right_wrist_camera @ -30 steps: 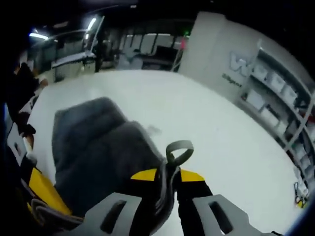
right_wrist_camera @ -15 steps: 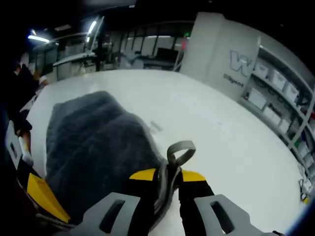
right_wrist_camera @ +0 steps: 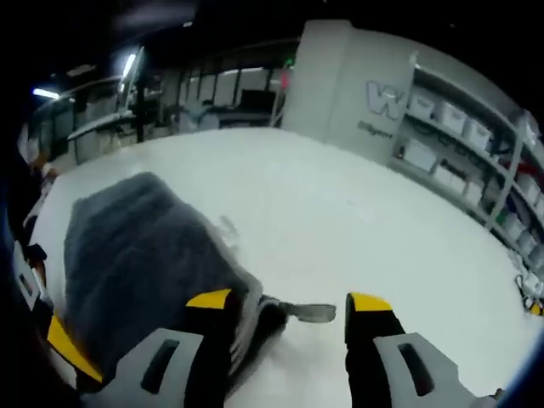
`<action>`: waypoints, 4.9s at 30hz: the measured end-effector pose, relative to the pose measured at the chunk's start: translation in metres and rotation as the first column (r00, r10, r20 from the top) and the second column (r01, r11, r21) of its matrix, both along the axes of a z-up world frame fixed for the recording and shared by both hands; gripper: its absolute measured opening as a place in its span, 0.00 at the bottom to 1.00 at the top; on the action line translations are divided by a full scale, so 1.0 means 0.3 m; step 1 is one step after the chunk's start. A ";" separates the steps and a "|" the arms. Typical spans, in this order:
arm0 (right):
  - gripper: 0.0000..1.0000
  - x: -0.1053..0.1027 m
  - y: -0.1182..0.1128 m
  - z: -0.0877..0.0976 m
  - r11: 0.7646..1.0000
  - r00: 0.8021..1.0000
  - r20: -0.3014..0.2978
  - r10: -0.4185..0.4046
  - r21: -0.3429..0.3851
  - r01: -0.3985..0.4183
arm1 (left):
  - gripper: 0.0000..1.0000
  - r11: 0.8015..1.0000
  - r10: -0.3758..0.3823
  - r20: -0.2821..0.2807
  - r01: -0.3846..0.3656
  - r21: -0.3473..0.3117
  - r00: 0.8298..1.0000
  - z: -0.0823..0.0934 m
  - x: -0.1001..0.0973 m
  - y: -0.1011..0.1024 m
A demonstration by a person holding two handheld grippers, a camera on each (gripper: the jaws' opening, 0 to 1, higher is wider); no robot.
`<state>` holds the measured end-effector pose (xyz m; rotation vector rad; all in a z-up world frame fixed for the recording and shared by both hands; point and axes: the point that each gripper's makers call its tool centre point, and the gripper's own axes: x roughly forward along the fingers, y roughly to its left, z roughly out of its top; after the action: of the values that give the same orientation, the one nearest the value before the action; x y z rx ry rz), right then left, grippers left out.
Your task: Open the folded towel by lifting each exposed corner and separating the folded layers until the towel lies flat within the target outline without major curled edges
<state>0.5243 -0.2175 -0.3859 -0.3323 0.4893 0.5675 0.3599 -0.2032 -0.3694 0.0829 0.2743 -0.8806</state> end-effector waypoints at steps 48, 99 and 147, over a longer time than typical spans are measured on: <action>1.00 -0.102 -0.091 0.154 0.989 0.986 0.099 -0.131 0.081 0.123 | 0.97 0.988 -0.042 0.081 0.029 0.149 0.996 0.070 0.061 0.293; 1.00 -0.599 -0.117 0.273 0.942 0.913 0.286 -0.292 0.251 0.223 | 0.96 0.955 0.296 0.126 -0.297 -0.010 0.947 0.223 0.030 1.154; 0.79 -0.568 -0.059 0.116 0.947 0.946 0.199 -0.254 0.248 0.202 | 0.55 0.971 0.239 -0.110 -0.234 0.051 0.965 -0.044 -0.011 1.028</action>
<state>0.3538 -0.2352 -0.3513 -0.1184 0.2325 0.3463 0.3567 0.1051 -0.3827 0.0331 0.4009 -0.6432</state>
